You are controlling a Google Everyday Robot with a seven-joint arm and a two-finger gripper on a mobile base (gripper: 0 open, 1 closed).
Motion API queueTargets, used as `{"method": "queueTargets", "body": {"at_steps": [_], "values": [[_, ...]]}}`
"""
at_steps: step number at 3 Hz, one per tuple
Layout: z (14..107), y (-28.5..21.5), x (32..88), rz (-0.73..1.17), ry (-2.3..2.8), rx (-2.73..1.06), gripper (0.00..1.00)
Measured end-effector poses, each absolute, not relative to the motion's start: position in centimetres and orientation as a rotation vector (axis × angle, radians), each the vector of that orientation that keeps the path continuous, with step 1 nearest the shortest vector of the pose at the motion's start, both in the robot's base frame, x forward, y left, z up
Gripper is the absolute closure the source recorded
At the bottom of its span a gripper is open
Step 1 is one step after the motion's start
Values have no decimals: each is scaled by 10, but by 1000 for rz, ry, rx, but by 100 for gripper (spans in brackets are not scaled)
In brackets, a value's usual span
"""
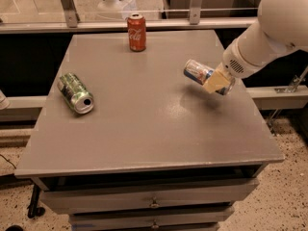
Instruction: Move redbull can near coke can
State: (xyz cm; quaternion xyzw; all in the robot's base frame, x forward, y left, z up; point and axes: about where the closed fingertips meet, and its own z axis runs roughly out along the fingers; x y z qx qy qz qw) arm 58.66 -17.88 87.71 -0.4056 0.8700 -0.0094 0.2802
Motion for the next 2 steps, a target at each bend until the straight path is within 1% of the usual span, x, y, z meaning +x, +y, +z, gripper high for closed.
{"method": "queueTargets", "body": {"at_steps": [1,2], "values": [[880,-180,593,-13,2325,-1053,100],[888,-171,625,0,2280,-1014,100]]}}
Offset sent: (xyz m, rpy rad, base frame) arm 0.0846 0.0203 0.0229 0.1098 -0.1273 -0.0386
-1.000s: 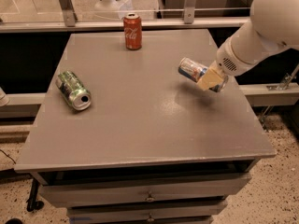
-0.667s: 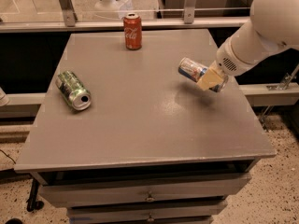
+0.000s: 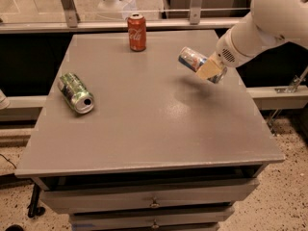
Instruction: Move redbull can near coke can
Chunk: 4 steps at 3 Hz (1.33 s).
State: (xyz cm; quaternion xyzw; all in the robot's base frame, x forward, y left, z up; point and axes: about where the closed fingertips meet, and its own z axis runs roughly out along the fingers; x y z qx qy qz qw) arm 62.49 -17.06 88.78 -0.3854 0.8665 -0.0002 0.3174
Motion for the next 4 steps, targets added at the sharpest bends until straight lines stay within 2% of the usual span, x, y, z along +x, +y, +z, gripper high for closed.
{"method": "queueTargets", "body": {"at_steps": [2,4], "values": [[899,-143,716,83,2243,-964,100],[897,-108,782,134,2270,-984,100]]}}
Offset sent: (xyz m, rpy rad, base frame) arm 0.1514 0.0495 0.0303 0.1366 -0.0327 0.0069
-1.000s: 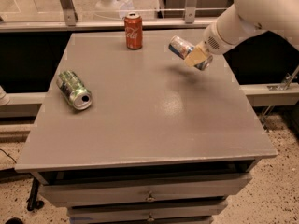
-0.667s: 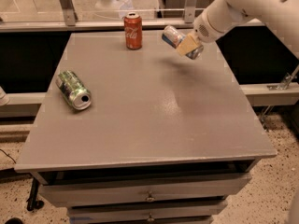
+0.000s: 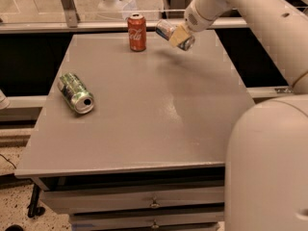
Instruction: Move redbull can near coke can
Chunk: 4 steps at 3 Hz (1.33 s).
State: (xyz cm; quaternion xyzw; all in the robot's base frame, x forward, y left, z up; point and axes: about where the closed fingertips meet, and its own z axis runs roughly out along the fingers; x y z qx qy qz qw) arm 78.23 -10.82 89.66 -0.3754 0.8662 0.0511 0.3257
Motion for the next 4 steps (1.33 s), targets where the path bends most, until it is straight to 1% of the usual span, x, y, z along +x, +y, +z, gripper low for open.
{"method": "queueTargets", "body": {"at_steps": [2,4], "values": [[890,-62,803,183,2293,-987,100],[865,-50,819,132,2362,-909,100]]}}
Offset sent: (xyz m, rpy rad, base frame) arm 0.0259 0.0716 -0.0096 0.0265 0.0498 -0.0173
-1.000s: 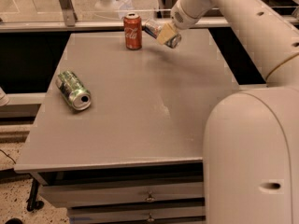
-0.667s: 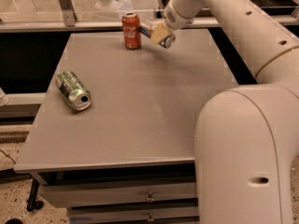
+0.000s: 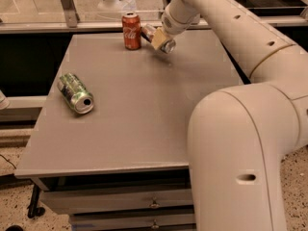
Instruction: Move redbull can near coke can
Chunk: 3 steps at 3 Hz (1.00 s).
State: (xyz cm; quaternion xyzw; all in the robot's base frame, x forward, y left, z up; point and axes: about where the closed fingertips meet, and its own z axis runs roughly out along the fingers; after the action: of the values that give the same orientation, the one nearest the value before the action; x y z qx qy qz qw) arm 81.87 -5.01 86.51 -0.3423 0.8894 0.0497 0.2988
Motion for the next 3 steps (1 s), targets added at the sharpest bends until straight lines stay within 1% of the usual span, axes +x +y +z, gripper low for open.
{"method": "queueTargets", "body": {"at_steps": [2,3], "values": [[851,-51,822,114,2393,-892,100],[847,-48,820,127,2399,-904,83]]}}
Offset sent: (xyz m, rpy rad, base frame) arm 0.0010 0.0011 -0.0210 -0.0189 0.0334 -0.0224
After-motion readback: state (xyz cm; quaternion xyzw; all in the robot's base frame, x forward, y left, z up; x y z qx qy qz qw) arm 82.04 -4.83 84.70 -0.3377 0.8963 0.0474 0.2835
